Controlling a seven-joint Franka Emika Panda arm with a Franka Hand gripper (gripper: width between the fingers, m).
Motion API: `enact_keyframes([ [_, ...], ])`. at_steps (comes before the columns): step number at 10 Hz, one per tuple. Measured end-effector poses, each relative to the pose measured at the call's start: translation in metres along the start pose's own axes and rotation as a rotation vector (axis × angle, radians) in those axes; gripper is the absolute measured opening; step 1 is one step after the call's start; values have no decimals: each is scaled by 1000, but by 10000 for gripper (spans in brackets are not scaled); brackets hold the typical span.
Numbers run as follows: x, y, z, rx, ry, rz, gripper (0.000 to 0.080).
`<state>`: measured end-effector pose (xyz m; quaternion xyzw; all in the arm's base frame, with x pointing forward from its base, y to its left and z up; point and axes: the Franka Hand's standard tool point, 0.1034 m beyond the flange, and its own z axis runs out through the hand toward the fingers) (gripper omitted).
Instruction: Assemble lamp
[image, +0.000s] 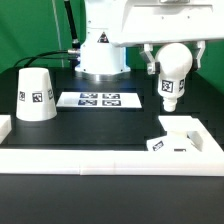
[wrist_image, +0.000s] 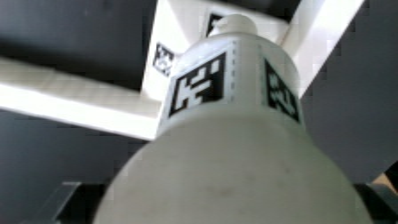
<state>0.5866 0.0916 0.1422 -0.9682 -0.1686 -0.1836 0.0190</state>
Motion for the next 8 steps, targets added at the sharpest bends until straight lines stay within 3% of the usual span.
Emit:
enact_keyframes([
  [3, 24, 3, -6, -6, 32, -58, 577],
  [8, 25, 5, -2, -15, 54, -81, 577],
])
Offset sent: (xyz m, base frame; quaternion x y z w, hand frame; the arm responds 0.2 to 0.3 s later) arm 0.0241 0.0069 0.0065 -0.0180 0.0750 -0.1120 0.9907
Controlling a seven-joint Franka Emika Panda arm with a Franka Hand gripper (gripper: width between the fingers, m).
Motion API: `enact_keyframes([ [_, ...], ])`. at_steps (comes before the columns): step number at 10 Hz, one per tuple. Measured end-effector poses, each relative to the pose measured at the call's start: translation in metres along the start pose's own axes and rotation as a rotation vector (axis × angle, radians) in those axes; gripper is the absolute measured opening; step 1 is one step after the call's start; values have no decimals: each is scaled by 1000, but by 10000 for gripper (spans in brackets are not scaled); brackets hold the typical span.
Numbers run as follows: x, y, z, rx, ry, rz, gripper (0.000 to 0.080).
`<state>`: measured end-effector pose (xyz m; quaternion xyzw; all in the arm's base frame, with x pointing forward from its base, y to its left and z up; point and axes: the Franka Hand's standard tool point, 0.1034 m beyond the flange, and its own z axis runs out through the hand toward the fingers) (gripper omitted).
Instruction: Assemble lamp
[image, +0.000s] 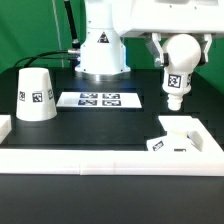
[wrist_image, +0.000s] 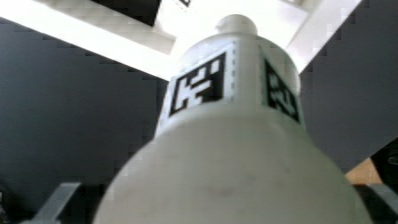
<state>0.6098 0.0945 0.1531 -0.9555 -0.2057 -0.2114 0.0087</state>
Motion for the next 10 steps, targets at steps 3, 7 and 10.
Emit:
enact_keyframes([
  [3, 5, 1, 7, 1, 3, 0, 577],
  [7, 4, 1, 17, 5, -5, 2, 577],
  [10, -1, -2, 23, 8, -13, 2, 577],
])
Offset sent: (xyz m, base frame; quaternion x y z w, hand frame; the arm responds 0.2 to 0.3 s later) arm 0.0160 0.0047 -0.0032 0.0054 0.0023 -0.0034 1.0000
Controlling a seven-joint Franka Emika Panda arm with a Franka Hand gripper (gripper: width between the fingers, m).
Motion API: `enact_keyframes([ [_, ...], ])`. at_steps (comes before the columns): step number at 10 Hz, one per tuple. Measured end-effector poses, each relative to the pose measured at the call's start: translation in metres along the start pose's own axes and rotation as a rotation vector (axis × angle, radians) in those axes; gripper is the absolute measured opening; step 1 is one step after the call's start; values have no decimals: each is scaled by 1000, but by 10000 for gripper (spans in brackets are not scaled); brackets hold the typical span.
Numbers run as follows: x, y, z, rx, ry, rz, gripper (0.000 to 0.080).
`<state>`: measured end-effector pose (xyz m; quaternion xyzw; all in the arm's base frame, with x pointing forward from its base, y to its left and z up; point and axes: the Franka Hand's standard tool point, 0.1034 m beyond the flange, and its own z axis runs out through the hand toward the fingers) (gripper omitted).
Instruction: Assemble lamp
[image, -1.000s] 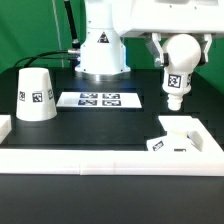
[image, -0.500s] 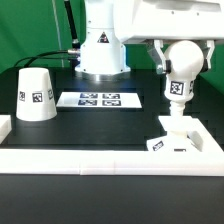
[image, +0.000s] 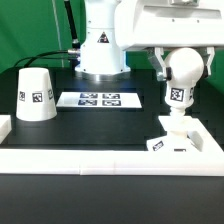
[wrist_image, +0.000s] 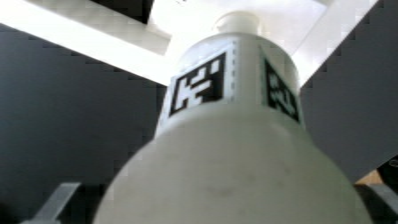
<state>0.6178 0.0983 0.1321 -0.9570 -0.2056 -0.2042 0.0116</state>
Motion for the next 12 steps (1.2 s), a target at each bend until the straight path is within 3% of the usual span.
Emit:
enact_keyframes([
  [5, -8, -4, 11, 4, -10, -1, 577],
  [11, -15, -6, 12, -28, 59, -6, 577],
  [12, -15, -7, 12, -28, 57, -5, 635],
])
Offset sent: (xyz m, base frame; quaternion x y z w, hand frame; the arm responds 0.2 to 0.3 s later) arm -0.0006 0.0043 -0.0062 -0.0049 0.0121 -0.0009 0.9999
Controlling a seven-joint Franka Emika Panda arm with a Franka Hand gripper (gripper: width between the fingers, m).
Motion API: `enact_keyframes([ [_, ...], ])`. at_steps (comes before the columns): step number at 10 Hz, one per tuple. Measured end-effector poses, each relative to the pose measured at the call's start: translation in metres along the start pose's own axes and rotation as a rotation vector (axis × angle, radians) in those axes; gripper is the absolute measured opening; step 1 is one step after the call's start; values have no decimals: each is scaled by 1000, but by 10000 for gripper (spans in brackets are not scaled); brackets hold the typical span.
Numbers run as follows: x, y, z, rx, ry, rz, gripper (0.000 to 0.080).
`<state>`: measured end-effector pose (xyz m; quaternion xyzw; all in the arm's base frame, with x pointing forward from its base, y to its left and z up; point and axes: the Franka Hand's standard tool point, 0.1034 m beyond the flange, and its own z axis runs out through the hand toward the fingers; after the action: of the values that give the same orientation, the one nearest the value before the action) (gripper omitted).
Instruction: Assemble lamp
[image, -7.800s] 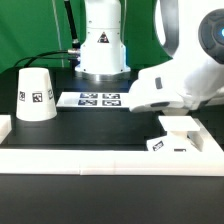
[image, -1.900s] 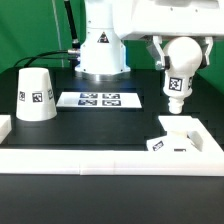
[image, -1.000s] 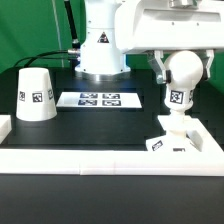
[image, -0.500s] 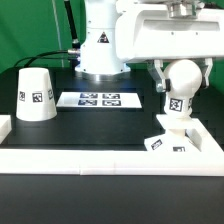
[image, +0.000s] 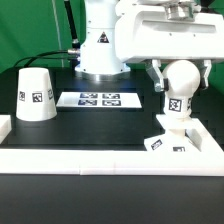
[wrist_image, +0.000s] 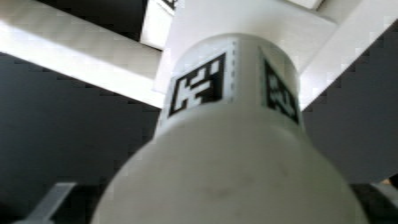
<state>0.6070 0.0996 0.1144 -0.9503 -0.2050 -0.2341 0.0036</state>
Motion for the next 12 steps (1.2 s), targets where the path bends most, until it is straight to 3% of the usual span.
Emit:
enact_keyframes([
  [3, -2, -1, 0, 9, -20, 10, 696],
  [7, 0, 5, -6, 5, -22, 14, 698],
  [12, 5, 11, -13, 22, -63, 22, 698],
])
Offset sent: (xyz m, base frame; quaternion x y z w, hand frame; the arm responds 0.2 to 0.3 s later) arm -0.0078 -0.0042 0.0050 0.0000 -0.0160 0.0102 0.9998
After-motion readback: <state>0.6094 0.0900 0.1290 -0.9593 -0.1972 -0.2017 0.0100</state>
